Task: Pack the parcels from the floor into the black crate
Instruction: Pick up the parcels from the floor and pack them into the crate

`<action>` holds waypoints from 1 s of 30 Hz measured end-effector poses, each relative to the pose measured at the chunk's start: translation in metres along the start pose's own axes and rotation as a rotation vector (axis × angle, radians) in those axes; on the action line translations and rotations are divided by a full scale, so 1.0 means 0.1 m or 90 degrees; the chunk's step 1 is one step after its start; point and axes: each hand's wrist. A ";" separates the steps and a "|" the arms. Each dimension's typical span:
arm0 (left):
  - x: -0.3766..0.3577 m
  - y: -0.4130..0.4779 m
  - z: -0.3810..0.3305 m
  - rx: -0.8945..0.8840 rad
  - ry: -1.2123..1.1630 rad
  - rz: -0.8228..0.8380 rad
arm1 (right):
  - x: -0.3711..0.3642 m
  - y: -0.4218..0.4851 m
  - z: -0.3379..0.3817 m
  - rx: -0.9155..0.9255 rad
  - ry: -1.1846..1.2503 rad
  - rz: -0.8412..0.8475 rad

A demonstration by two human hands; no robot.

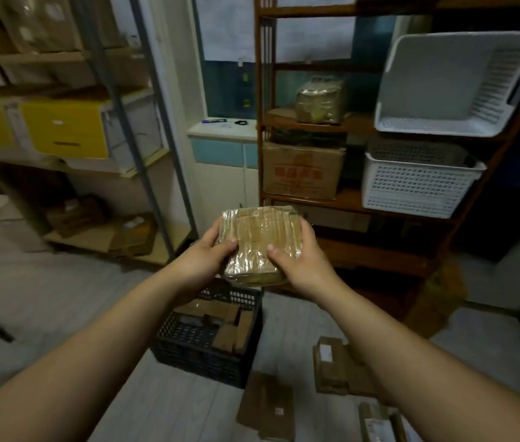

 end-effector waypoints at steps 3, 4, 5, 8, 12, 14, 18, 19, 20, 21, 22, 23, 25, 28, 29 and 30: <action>0.55 -0.14 -0.01 -0.012 -0.016 -0.008 | -0.59 0.00 0.24 0.000 -0.049 0.021; 0.71 -0.18 -0.02 -0.014 -0.010 -0.017 | -0.75 0.00 0.31 0.005 -0.067 0.031; 0.87 -0.20 -0.03 -0.015 -0.003 -0.026 | -0.89 0.01 0.38 0.010 -0.083 0.041; 1.24 -0.21 -0.07 -0.020 0.024 -0.045 | -1.19 0.04 0.52 0.025 -0.130 0.073; 1.59 -0.11 -0.08 -0.003 0.041 -0.040 | -1.42 0.22 0.62 0.052 -0.201 0.116; 1.71 -0.02 -0.06 0.001 0.034 -0.040 | -1.51 0.34 0.64 0.063 -0.235 0.135; 1.96 0.24 0.00 0.021 0.068 -0.048 | -1.73 0.66 0.60 0.075 -0.301 0.176; 2.04 0.32 0.01 0.028 0.082 -0.050 | -1.79 0.77 0.58 0.083 -0.321 0.185; 2.10 0.40 0.01 0.037 0.092 -0.054 | -1.86 0.90 0.56 0.096 -0.343 0.195; 2.17 0.49 -0.01 0.047 0.094 -0.060 | -1.92 1.03 0.55 0.106 -0.364 0.206; 2.23 0.58 -0.03 0.057 0.096 -0.066 | -1.97 1.17 0.55 0.111 -0.380 0.220; 2.30 0.69 -0.05 0.064 0.100 -0.071 | -2.01 1.31 0.56 0.115 -0.391 0.234; 2.42 0.89 -0.11 0.081 0.115 -0.081 | -2.07 1.57 0.59 0.118 -0.417 0.255; 2.58 1.20 -0.16 0.094 0.131 -0.096 | -2.20 1.93 0.58 0.151 -0.442 0.248; 2.63 1.31 -0.16 0.095 0.136 -0.102 | -2.26 2.03 0.56 0.155 -0.444 0.246; 2.67 1.40 -0.16 0.098 0.144 -0.107 | -2.32 2.11 0.55 0.151 -0.451 0.247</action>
Point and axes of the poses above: each hand's wrist, its own y-axis towards the middle knuckle, its own x-axis out of the back of the hand, z = x × y, and after that the axes turned 13 degrees about -y, right-handed
